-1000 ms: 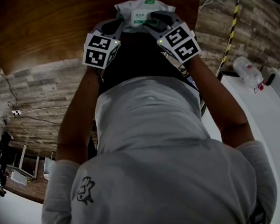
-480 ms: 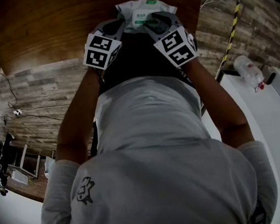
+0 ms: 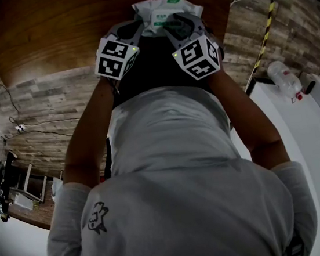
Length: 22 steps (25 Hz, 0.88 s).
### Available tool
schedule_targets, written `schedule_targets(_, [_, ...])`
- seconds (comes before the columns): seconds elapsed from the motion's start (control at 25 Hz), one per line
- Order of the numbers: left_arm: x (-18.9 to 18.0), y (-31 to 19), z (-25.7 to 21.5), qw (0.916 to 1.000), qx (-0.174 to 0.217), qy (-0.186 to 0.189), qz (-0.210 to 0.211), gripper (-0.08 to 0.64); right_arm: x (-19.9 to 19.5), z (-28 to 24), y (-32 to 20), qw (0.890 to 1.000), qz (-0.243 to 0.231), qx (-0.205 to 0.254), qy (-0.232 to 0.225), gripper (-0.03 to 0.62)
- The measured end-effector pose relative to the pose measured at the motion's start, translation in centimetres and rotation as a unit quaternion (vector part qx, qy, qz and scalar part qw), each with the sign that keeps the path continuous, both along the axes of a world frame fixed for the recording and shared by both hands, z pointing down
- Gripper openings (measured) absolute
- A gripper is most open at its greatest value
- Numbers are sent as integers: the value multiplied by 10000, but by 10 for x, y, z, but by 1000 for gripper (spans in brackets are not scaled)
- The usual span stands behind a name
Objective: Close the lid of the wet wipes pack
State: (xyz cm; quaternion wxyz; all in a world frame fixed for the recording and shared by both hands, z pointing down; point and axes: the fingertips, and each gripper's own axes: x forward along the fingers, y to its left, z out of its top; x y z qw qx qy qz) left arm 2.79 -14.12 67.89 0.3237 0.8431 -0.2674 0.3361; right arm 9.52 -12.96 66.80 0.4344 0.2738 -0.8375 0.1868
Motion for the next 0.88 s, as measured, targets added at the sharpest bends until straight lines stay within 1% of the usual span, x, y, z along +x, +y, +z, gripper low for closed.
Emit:
schedule_targets(0.08, [0,1,0,10000,10,7,-9,12,0,0,1,10000,23,52,-16,202])
schedule_targets(0.32, [1,-2,0,10000,42,6,9,12,1,0,-1,10000,65,-3,-74,201])
schedule_targets(0.48, [1,-2,0,10000,26,-59,3,12,2,-6,-2,9988,196,-198,-397,198])
schedule_targets(0.6, [0,-3,-4,9999,26,-105,-17,12,3,-12,-4,9975,279,-339,-554,195])
schedule_targets(0.8, [3,-14,-22,9996,240,-131,-48,12,6,-29,-12,9967,324,-214,-714,160])
schedule_targets(0.88, [5,-19,-33,9993,333,-151,-52,12,9,-39,-15,9967,308,-110,-744,128])
